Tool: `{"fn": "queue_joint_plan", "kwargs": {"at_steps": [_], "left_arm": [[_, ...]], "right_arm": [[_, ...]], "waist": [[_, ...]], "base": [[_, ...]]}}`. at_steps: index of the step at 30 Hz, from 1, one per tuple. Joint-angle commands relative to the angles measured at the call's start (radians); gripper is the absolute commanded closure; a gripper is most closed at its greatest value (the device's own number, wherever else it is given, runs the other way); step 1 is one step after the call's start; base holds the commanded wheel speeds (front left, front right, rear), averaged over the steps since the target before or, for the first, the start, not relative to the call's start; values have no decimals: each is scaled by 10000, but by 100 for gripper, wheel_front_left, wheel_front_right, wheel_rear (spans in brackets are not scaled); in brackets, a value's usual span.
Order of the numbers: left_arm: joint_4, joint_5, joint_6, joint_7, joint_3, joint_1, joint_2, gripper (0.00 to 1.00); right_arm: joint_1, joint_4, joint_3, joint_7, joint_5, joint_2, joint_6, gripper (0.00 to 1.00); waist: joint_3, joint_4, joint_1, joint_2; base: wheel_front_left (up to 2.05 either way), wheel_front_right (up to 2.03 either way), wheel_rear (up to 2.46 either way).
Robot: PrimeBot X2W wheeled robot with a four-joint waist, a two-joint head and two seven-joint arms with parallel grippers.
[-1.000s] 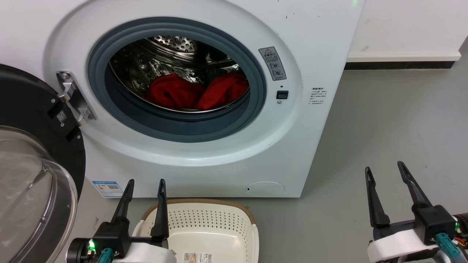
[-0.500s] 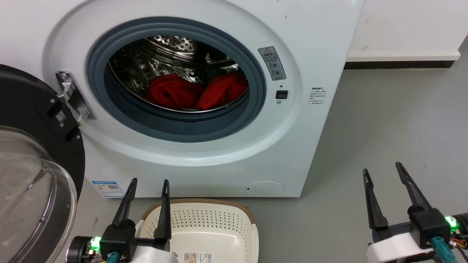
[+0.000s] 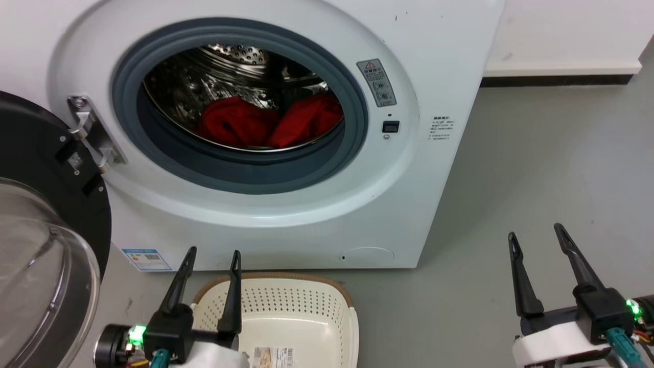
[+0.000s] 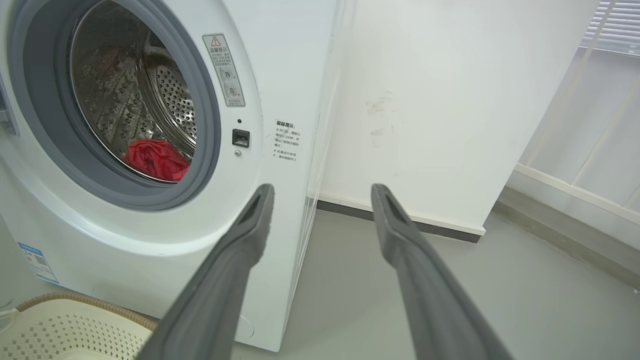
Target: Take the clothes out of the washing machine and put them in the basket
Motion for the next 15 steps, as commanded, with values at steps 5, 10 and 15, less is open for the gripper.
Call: {"fn": "queue_joint_plan", "kwargs": {"at_steps": [5,10,15], "left_arm": [[368,324,-252,-25,-253,-798,473,0],[1147,316,-379,-28,-163,-2111,1150,0],[3265,206,-795,-27,-91,-4229,2164,0]], "right_arm": [[-430,-119,-8,-23,91,-33,-7,0],[-920,-183,-75,-23,495,-31,-7,0],[-1343,-209,30,-23,910,-16,-7,0]], "waist": [[850,-351,0,0],[1899,-919,0,0],[3088,-1400,0,0]], "base": [[0,0,0],[0,0,0],[0,0,0]]}}
